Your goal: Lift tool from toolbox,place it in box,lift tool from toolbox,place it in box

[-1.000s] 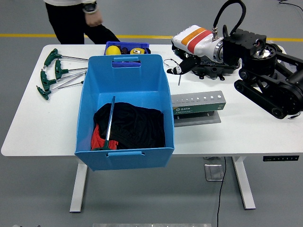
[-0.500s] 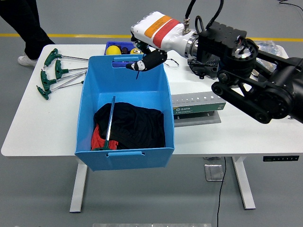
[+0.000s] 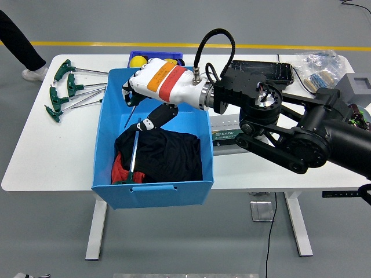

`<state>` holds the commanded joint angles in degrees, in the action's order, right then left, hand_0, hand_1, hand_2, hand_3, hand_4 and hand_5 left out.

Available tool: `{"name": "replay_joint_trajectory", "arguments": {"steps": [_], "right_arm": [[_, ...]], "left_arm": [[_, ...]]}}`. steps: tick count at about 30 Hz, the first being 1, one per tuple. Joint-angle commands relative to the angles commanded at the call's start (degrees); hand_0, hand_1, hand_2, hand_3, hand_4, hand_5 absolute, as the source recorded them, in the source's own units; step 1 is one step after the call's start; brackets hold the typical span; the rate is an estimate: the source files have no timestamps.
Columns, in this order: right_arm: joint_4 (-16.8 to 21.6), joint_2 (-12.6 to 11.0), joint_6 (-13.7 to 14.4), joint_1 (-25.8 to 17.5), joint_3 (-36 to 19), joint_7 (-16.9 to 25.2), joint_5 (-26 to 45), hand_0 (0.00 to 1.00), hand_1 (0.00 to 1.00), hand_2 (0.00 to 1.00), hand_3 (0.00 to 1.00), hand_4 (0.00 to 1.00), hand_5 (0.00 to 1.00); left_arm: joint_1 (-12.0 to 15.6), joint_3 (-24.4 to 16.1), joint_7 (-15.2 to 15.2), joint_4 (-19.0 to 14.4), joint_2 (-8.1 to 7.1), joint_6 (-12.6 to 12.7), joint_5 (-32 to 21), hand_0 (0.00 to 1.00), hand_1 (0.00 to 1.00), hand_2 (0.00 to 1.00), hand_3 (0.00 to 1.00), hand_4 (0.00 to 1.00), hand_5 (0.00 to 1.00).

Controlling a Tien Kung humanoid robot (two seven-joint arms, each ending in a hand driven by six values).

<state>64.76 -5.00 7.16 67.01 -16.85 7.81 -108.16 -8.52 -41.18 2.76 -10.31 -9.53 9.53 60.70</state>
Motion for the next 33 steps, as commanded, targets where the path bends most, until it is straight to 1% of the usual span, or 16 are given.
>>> {"name": "replay_joint_trajectory", "arguments": {"steps": [1, 2, 4, 7, 8, 13, 14, 19, 21, 24, 25, 26, 29, 31, 32, 33], "right_arm": [[-0.22, 0.08, 0.26, -0.08, 0.09, 0.14, -0.01, 0.578, 0.579, 0.765, 0.998, 0.938, 0.616], [-0.40, 0.14, 0.58, -0.15, 0.12, 0.27, -0.04, 0.665, 0.659, 0.868, 0.998, 0.944, 0.601], [-0.67, 0.17, 1.45, -0.27, 0.17, 0.57, -0.02, 0.665, 0.659, 0.868, 0.998, 0.944, 0.601], [-1.07, -0.02, 3.98, -0.60, 0.05, 1.17, -0.60, 0.665, 0.659, 0.868, 0.998, 0.944, 0.601], [-1.16, -0.10, 4.44, -0.71, -0.09, 1.25, -0.78, 0.712, 0.722, 0.930, 0.998, 0.944, 0.590], [-0.87, -1.13, 5.46, -1.86, -1.62, 1.39, -1.49, 0.712, 0.722, 0.930, 0.998, 0.944, 0.590], [-0.52, -1.63, 5.56, -2.46, -2.27, 1.44, -1.68, 0.748, 0.742, 0.939, 0.998, 0.929, 0.580], [1.30, -3.91, 5.69, -5.79, -5.11, 1.46, -1.08, 0.748, 0.742, 0.939, 0.998, 0.929, 0.580], [2.57, -5.02, 5.21, -7.64, -6.79, 1.38, 0.18, 0.778, 0.758, 0.932, 0.988, 0.958, 0.601], [6.31, -7.19, 4.56, -11.79, -10.54, 1.87, 5.40, 0.778, 0.758, 0.932, 0.988, 0.958, 0.601], [8.07, -7.93, 4.72, -13.63, -12.16, 2.03, 7.65, 0.778, 0.758, 0.932, 0.988, 0.958, 0.601], [9.79, -8.67, 5.01, -15.42, -13.67, 2.22, 9.81, 0.785, 0.756, 0.889, 0.952, 0.959, 0.598], [14.73, -10.58, 5.57, -20.73, -17.96, 2.62, 16.14, 0.785, 0.756, 0.889, 0.952, 0.959, 0.598], [18.60, -12.03, 5.91, -24.91, -21.23, 1.99, 20.57, 0.785, 0.756, 0.889, 0.952, 0.959, 0.598], [20.35, -12.41, 6.18, -26.87, -22.77, 1.50, 22.71, 0.768, 0.750, 0.870, 0.921, 0.966, 0.602], [21.87, -12.68, 6.46, -28.74, -24.09, 1.04, 24.85, 0.768, 0.750, 0.870, 0.921, 0.966, 0.602]], "left_arm": [[-0.02, -0.03, 0.04, 0.00, 0.00, -0.01, 0.06, 0.735, 0.706, 0.695, 0.646, 0.655, 0.620], [-0.03, -0.01, 0.07, 0.00, 0.01, -0.02, 0.08, 0.732, 0.705, 0.695, 0.645, 0.655, 0.620], [-0.05, 0.09, 0.12, 0.00, 0.02, -0.04, 0.06, 0.732, 0.705, 0.695, 0.645, 0.655, 0.620], [-0.01, 0.11, 0.15, 0.00, 0.07, -0.06, 0.03, 0.732, 0.705, 0.695, 0.645, 0.655, 0.620], [-0.01, 0.21, 0.14, 0.00, 0.08, -0.06, -0.06, 0.735, 0.706, 0.697, 0.644, 0.655, 0.619], [0.04, 0.29, 0.04, 0.00, 0.16, -0.03, -0.29, 0.735, 0.706, 0.697, 0.644, 0.655, 0.619], [0.06, 0.39, 0.01, 0.00, 0.20, -0.01, -0.42, 0.737, 0.708, 0.697, 0.643, 0.655, 0.621], [0.35, 0.13, -0.08, 0.00, 0.38, 0.05, -0.56, 0.737, 0.708, 0.697, 0.643, 0.655, 0.621], [0.43, 0.22, -0.11, 0.00, 0.44, 0.05, -0.71, 0.736, 0.708, 0.697, 0.644, 0.654, 0.621], [0.62, -0.09, -0.02, 0.00, 0.56, 0.00, -0.37, 0.736, 0.708, 0.697, 0.644, 0.654, 0.621], [0.63, -0.06, 0.02, 0.00, 0.60, -0.07, -0.33, 0.736, 0.708, 0.697, 0.644, 0.654, 0.621], [0.64, 0.07, 0.04, 0.00, 0.66, -0.13, -0.37, 0.740, 0.710, 0.697, 0.643, 0.654, 0.621], [0.66, 0.76, 0.01, 0.00, 0.82, -0.30, -0.78, 0.740, 0.710, 0.697, 0.643, 0.654, 0.621], [0.48, 1.40, -0.09, 0.00, 0.93, -0.36, -1.26, 0.740, 0.710, 0.697, 0.643, 0.654, 0.621], [0.37, 1.90, -0.20, 0.00, 0.95, -0.38, -1.72, 0.741, 0.710, 0.694, 0.645, 0.653, 0.623], [0.28, 2.34, -0.32, 0.00, 0.96, -0.40, -2.15, 0.741, 0.710, 0.694, 0.645, 0.653, 0.623]]}}
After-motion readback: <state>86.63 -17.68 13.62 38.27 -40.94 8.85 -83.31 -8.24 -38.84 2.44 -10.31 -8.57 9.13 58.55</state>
